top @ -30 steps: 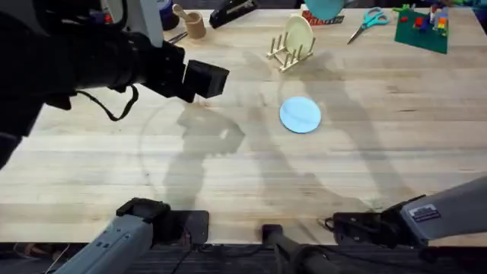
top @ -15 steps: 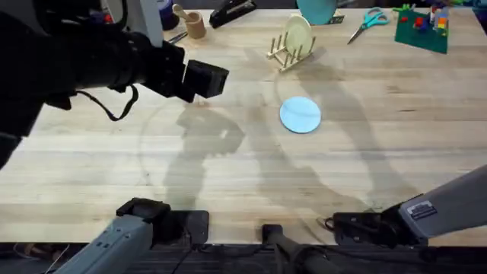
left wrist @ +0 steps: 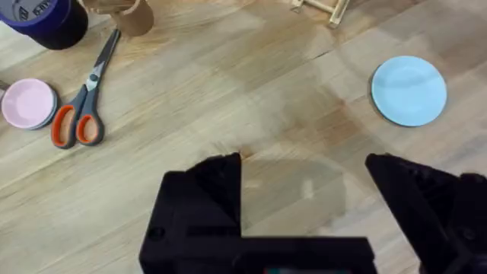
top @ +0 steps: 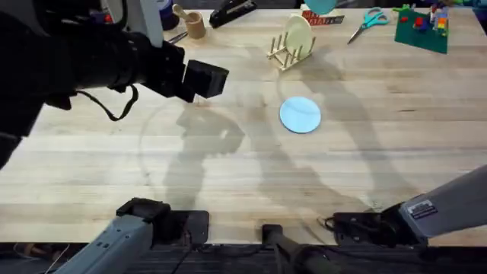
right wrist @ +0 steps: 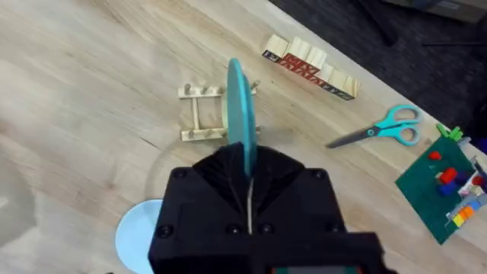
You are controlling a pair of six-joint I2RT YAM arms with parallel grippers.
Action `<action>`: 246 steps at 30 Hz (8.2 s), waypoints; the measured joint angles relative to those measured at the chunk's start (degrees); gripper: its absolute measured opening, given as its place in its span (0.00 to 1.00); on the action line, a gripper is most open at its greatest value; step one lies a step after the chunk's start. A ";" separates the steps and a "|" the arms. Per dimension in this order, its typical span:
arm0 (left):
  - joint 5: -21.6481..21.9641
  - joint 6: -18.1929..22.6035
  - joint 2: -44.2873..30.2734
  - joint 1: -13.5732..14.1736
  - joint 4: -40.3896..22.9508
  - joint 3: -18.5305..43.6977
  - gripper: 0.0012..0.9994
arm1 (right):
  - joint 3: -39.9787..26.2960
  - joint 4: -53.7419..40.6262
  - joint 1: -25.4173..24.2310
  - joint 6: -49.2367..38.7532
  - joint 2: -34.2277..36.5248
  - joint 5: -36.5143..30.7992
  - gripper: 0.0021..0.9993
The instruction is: Pick up the plates from the table one by one and place each into a slot on the dish rack.
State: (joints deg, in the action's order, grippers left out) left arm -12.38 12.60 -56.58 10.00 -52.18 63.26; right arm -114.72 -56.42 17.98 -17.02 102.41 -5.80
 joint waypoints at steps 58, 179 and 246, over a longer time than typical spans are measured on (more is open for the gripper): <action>0.02 0.00 0.00 0.00 0.00 0.00 1.00 | -0.31 2.25 0.00 -0.20 15.29 0.02 0.03; 0.02 0.00 0.01 0.00 0.35 0.00 0.99 | -0.46 -18.35 1.63 1.31 -14.17 -1.07 1.00; -34.35 -44.90 -10.73 10.72 48.68 -21.59 0.04 | 36.57 -18.54 -14.80 13.64 -39.15 7.03 1.00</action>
State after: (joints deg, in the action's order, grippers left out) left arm -46.74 -32.30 -67.30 20.72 -3.50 41.67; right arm -78.15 -74.96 3.18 -3.38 63.26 1.23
